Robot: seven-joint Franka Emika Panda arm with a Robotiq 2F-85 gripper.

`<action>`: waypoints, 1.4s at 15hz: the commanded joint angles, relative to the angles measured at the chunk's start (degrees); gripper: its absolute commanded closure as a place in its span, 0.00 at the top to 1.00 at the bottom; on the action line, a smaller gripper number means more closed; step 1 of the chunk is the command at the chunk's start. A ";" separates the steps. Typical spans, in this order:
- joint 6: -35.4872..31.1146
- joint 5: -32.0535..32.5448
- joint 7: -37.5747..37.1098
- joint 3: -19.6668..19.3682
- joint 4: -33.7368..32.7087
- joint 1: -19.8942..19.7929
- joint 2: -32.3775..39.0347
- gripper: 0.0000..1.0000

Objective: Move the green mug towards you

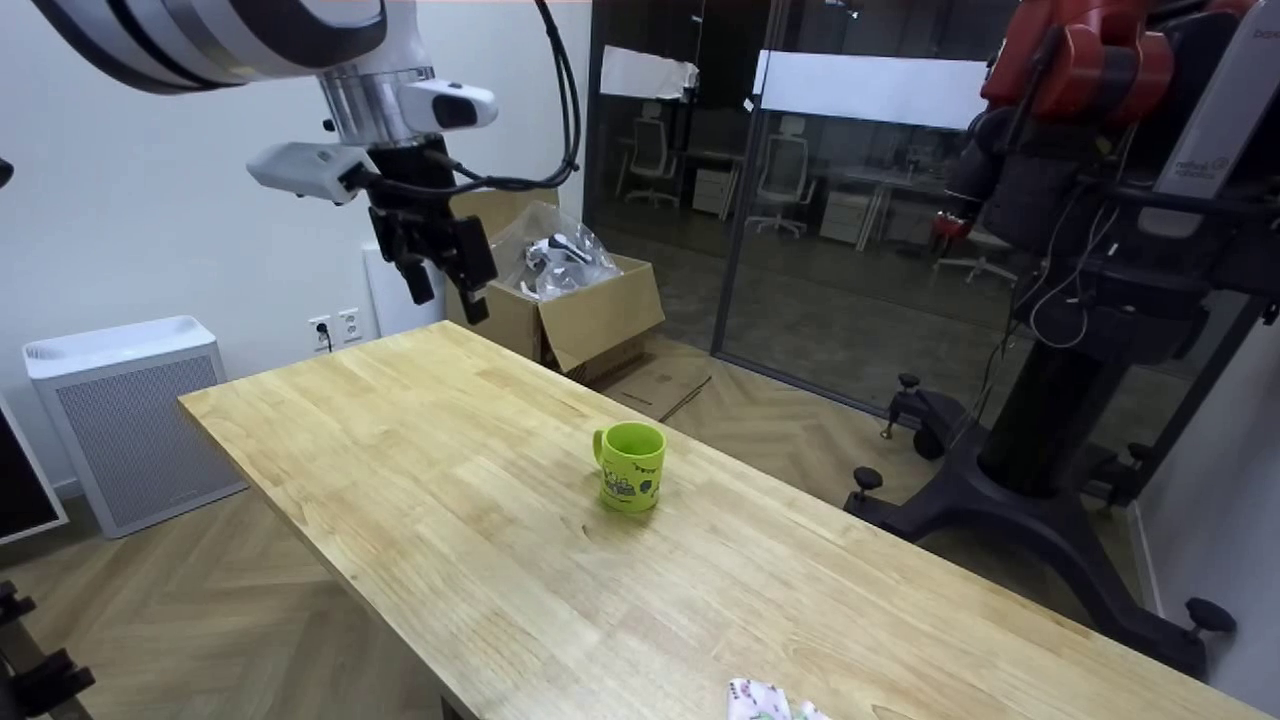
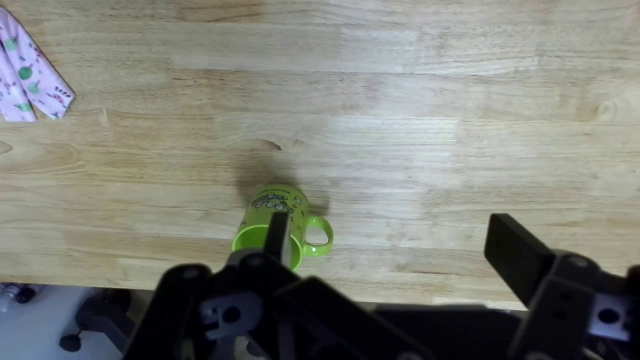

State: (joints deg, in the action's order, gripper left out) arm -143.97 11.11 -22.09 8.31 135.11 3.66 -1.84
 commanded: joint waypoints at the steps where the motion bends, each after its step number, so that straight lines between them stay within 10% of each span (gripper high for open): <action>1: 0.09 -0.14 0.11 -0.54 -0.04 0.89 -0.09 1.00; 12: 26.05 -10.06 13.85 -9.33 -25.84 -5.02 18.15 1.00; 13: 20.97 -10.89 14.44 -9.08 -18.78 -4.81 13.45 1.00; 21: 15.98 -10.80 9.62 -10.64 -28.80 -4.70 23.96 1.00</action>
State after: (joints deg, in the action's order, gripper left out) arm -125.14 1.00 -10.16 -1.49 110.89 -1.34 17.22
